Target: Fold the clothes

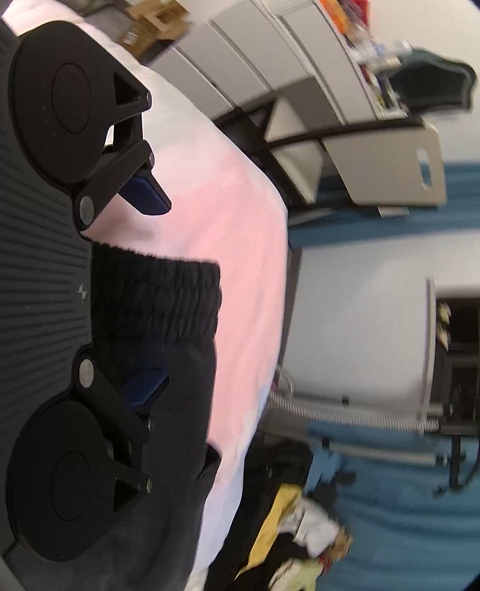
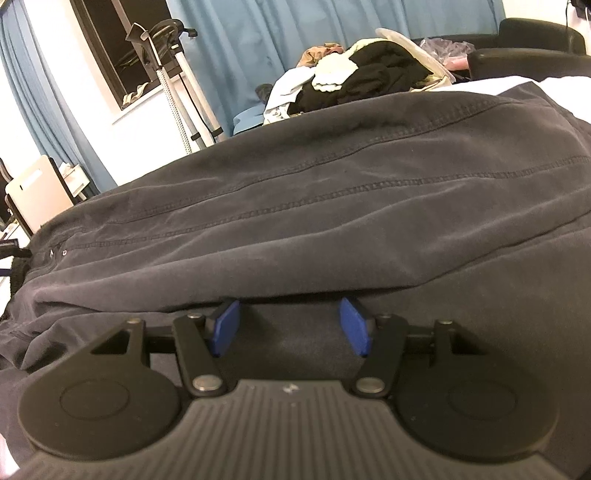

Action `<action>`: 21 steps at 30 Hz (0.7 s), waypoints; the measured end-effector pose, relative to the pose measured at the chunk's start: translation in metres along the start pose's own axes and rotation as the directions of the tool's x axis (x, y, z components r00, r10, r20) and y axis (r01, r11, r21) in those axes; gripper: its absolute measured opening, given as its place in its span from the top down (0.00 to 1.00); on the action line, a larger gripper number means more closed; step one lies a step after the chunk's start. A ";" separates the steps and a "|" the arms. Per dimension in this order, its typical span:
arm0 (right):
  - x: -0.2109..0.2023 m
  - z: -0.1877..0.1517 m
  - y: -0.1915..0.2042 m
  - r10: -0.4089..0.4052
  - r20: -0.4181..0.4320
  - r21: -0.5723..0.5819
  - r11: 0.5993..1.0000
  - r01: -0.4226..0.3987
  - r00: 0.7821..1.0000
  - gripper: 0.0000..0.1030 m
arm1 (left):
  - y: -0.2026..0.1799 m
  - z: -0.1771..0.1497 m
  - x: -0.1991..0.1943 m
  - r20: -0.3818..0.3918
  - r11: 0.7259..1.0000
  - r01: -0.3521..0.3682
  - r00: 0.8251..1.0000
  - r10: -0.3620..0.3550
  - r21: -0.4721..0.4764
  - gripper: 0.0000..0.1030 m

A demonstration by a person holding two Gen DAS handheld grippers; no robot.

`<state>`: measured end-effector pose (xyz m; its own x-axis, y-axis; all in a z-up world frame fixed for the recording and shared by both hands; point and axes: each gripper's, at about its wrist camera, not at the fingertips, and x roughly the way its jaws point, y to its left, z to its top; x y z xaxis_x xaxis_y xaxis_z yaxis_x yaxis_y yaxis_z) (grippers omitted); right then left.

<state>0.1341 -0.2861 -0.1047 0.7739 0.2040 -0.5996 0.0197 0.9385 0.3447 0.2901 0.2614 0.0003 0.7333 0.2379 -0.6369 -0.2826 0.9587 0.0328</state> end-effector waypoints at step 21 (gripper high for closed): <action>-0.062 -0.006 0.001 -0.060 0.058 -0.107 0.992 0.066 0.997 0.40 | -0.091 -0.130 -0.230 0.111 0.968 0.248 0.964 -0.242 -0.047 0.07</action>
<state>0.0821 -0.2958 -0.0714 0.8067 0.1306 -0.5763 0.0027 0.9744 0.2247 0.0668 0.0988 0.0441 0.8439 0.0151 -0.5362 -0.1208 0.9793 -0.1626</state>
